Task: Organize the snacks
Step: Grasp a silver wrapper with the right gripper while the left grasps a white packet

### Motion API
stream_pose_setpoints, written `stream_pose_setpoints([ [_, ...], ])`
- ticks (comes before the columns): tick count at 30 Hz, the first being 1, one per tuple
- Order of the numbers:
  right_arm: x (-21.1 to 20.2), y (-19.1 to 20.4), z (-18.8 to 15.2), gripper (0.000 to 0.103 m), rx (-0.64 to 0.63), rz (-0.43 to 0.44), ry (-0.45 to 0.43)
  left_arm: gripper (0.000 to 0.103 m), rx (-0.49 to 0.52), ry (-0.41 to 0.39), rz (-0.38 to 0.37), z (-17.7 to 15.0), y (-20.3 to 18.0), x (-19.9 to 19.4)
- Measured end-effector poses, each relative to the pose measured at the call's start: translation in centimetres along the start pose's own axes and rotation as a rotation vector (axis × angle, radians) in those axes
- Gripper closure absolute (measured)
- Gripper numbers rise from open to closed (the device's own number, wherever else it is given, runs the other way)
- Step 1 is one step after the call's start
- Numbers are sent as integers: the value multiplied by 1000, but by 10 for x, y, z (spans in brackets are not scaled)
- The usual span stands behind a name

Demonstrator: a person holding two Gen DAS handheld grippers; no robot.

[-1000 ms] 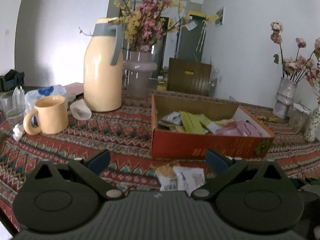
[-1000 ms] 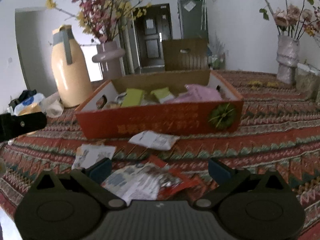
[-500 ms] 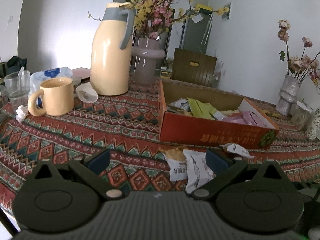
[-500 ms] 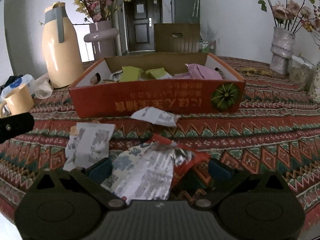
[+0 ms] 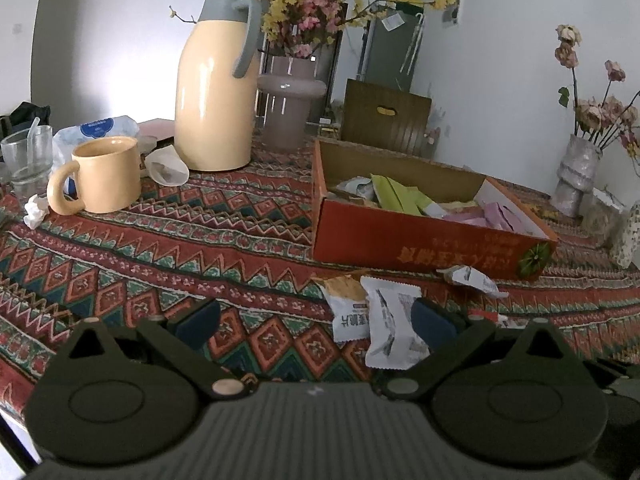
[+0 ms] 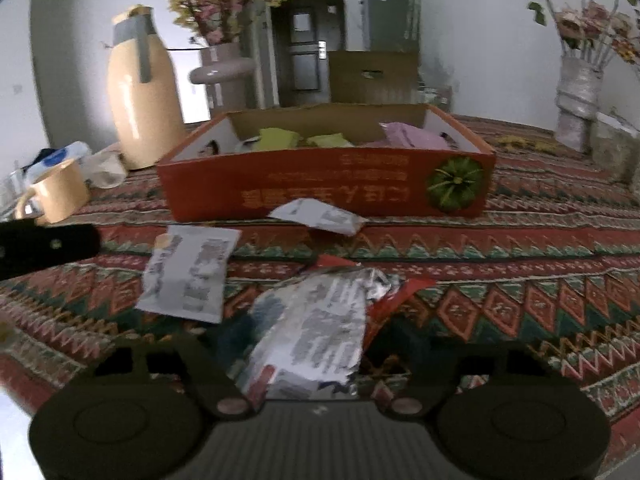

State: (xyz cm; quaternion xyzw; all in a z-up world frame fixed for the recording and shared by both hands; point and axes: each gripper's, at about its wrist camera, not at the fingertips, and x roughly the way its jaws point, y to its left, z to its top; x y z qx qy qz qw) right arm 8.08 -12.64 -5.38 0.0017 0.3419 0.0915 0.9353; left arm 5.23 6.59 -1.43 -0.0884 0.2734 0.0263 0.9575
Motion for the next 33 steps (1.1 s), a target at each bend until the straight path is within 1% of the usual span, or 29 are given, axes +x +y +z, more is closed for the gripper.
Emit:
stream_pose_setpoints([
  [1, -1, 1, 0, 38, -5, 12, -1, 0, 0, 2, -1, 0, 0, 1],
  [3, -2, 1, 0, 51, -11, 33, -4, 0, 1, 7, -1, -1, -1, 2],
  [7, -7, -3, -1, 57, -5, 48, -27, 0, 8, 17, -3, -1, -3, 6],
  [14, -21, -29, 2, 58, 63, 56, -98, 0, 54, 56, -14, -3, -20, 20],
  [22, -34, -69, 3, 58, 142, 17, -181, 1, 150, 90, -4, -8, -55, 45],
  [25, -35, -81, 3, 58, 167, 2, -200, 7, 184, 103, 11, -10, -69, 54],
  [27, -34, -88, 2, 58, 180, -6, -206, 16, 207, 110, 28, -12, -77, 60],
  [29, -33, -94, 1, 58, 192, -10, -211, 23, 221, 117, 43, -14, -83, 65],
  [32, -30, -101, 0, 58, 203, -12, -210, 26, 231, 127, 65, -16, -89, 72],
  [33, -29, -102, -1, 58, 206, -12, -209, 30, 232, 134, 72, -16, -90, 75],
])
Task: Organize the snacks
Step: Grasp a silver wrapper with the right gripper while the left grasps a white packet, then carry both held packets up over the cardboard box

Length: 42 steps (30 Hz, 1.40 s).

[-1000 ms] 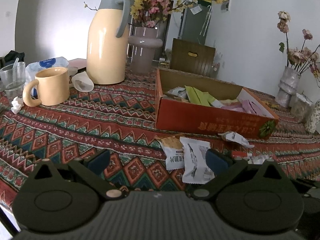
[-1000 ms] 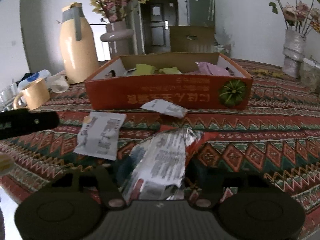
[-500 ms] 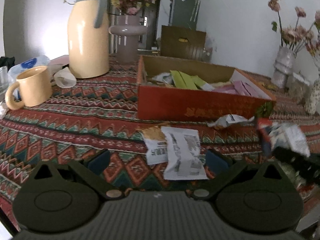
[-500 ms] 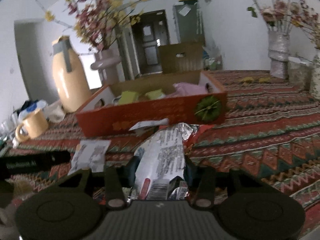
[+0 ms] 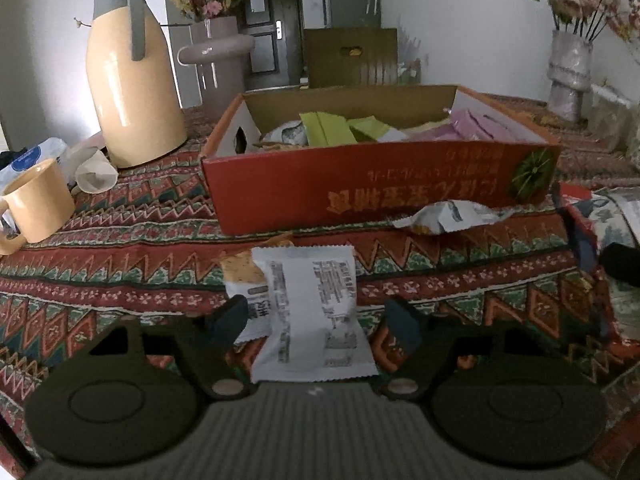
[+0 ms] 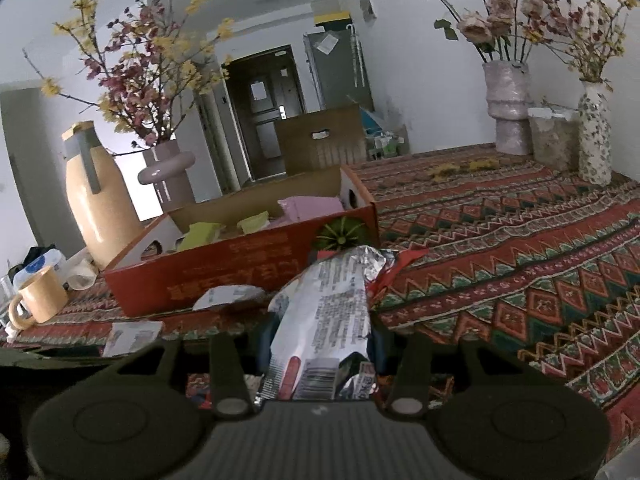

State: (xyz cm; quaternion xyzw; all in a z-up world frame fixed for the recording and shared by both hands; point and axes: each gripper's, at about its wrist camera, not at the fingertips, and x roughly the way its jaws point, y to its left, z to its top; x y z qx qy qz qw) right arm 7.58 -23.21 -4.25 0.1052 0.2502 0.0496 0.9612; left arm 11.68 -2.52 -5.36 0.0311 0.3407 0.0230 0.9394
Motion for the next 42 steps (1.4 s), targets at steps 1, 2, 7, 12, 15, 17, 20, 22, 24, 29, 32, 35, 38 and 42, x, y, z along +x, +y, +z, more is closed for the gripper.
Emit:
stream_pose_setpoints([
  [1, 1, -2, 0, 58, 3, 0, 2, 33, -1, 9, 9, 0, -1, 3],
  [2, 2, -3, 0, 58, 6, 0, 3, 38, -5, 10, 15, 0, -2, 5],
  [7, 2, -6, -2, 58, 14, 4, 6, 60, -16, 8, 2, 1, -1, 2],
  [12, 0, -6, -3, 58, 17, 6, 1, 61, -25, -7, -27, 1, 3, -4],
  [15, -1, -5, -3, 58, 16, 7, -1, 61, -26, -23, -42, 2, 5, -10],
  [17, -2, -4, -2, 58, 14, 9, -3, 61, -27, -36, -52, 3, 6, -15],
  [20, -3, -3, -2, 58, 9, 13, -8, 61, -28, -60, -70, 6, 7, -24],
  [22, -4, -2, 0, 58, 4, 15, -16, 61, -28, -79, -81, 10, 8, -30],
  [24, -5, 0, 2, 58, -3, 18, -27, 61, -28, -99, -90, 14, 9, -36],
  [29, -6, 6, 11, 58, -26, 25, -60, 61, -26, -147, -101, 27, 9, -49],
  [32, -5, 10, 18, 58, -40, 32, -82, 61, -25, -171, -104, 37, 9, -52],
  [35, -3, 14, 25, 58, -51, 39, -102, 61, -23, -195, -102, 47, 8, -55],
  [38, 2, 19, 35, 58, -63, 48, -121, 61, -22, -217, -98, 57, 8, -56],
  [42, 10, 24, 49, 58, -78, 62, -146, 61, -19, -245, -90, 73, 6, -54],
])
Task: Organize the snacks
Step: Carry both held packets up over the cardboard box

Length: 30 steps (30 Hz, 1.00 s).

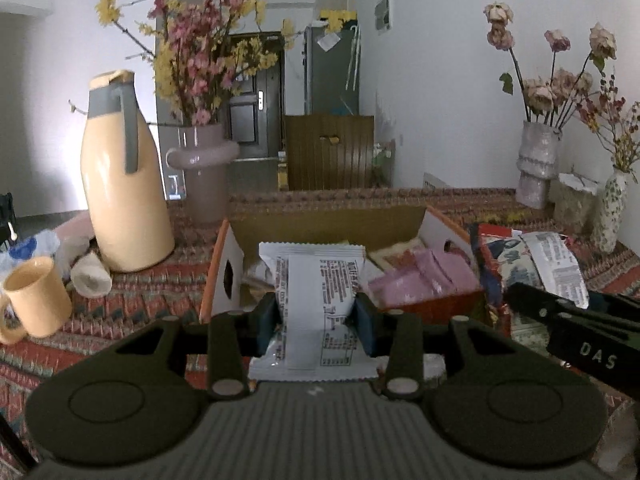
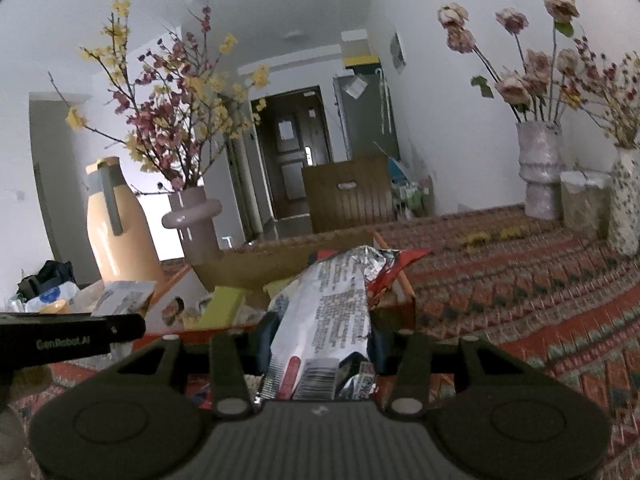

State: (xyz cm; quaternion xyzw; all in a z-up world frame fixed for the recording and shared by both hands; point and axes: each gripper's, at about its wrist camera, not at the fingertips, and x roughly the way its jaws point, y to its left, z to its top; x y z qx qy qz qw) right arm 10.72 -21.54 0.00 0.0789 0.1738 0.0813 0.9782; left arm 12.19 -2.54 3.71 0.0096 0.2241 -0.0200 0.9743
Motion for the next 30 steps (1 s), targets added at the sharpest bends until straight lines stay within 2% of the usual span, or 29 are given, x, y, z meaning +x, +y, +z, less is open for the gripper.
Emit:
stream_pose_setpoints([
  [12, 52, 4, 37, 58, -33, 27, -36, 61, 6, -58, 31, 39, -3, 36],
  [18, 85, 8, 55, 58, -55, 35, -34, 61, -22, -57, 48, 54, 2, 66],
  [24, 126, 13, 66, 58, -75, 32, -9, 61, -52, -48, 67, 55, 13, 99],
  [28, 149, 10, 61, 58, -49, 39, 1, 61, -90, -93, 43, 45, 25, 112],
  [30, 154, 10, 55, 58, -55, 31, -3, 61, -82, -81, 50, 43, 27, 119],
])
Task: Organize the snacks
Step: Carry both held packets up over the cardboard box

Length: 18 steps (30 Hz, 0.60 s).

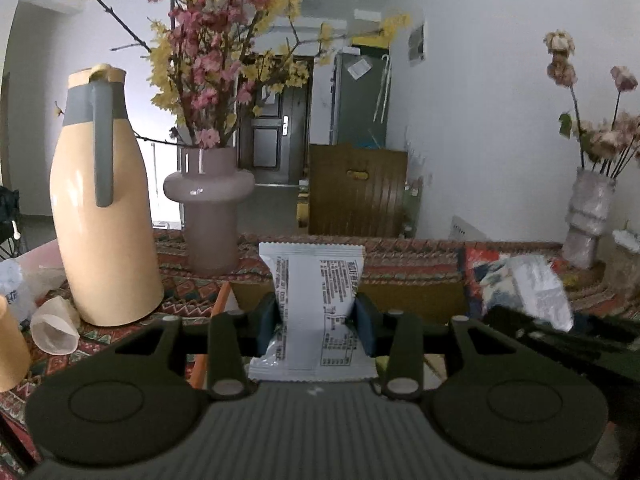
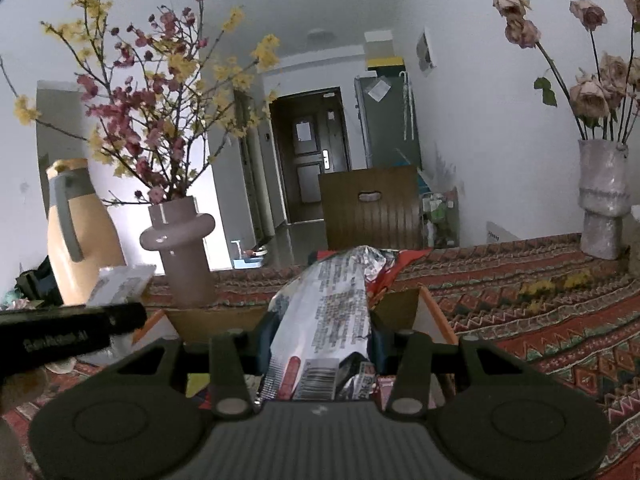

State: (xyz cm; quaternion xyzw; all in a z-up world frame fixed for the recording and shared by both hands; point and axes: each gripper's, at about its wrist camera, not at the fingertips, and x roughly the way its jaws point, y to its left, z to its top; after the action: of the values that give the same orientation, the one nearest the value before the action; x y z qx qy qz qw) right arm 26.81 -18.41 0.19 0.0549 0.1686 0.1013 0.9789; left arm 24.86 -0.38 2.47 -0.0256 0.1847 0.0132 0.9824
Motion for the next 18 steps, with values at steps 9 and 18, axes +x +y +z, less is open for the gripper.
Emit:
stream_pose_setpoints([
  [9, 13, 1, -9, 58, -17, -21, 31, 60, -19, 24, -16, -7, 3, 5],
  [18, 14, 0, -12, 37, -13, -36, 45, 21, -73, -4, 23, -7, 12, 2],
])
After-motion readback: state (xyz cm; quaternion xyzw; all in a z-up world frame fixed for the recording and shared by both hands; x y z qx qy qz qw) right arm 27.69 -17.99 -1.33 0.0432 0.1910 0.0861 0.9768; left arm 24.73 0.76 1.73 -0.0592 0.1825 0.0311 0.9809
